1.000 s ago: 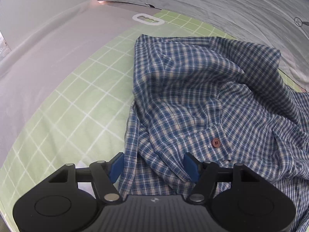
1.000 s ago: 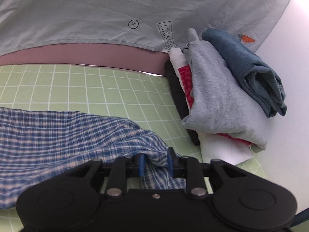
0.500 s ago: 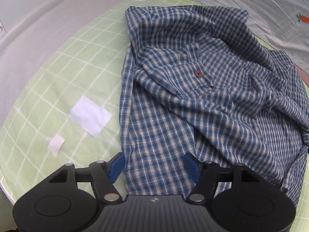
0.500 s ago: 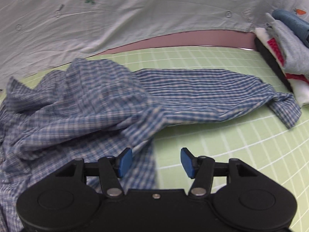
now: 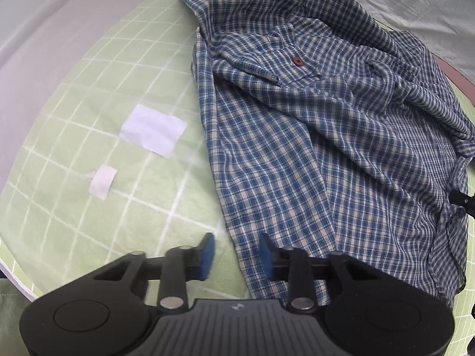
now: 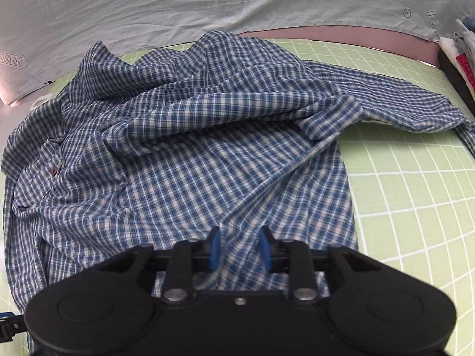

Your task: Fold clothes

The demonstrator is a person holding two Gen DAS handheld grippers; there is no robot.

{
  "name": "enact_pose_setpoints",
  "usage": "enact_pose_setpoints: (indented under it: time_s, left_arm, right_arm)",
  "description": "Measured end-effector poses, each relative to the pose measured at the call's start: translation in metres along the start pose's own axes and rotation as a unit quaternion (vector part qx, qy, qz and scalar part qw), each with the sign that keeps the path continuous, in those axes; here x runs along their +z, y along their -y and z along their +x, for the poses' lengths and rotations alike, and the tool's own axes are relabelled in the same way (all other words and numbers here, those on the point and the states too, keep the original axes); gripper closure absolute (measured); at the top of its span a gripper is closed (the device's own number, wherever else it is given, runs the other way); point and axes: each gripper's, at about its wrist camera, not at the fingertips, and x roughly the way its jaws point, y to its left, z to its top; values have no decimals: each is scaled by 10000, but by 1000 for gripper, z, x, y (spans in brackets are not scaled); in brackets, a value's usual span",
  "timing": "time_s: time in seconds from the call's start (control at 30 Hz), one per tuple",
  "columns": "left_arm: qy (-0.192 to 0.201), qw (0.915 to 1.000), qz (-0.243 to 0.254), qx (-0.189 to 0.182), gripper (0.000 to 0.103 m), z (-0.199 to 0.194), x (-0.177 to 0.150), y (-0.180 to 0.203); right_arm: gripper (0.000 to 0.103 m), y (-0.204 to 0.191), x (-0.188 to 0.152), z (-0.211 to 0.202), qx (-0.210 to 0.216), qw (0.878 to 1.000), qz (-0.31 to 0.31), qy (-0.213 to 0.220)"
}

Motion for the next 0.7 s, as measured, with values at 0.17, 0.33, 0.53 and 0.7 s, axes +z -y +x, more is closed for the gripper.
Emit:
enact_pose_setpoints:
  time_s: [0.17, 0.33, 0.53, 0.7]
  left_arm:
    - [223, 9996, -153, -11, 103, -9, -8, -13]
    - [325, 9988, -355, 46, 103, -16, -13, -30]
    - [351, 9983, -462, -62, 86, -19, -18, -34]
    - [346, 9978, -542, -183, 55, -18, -20, -27]
  right_arm:
    - [102, 39, -12, -28, -273, 9983, 355, 363]
    - [103, 97, -24, -56, -849, 9910, 811, 640]
    - [102, 166, -47, -68, -1525, 9795, 1205, 522]
    - [92, 187, -62, -64, -1650, 9786, 1217, 189]
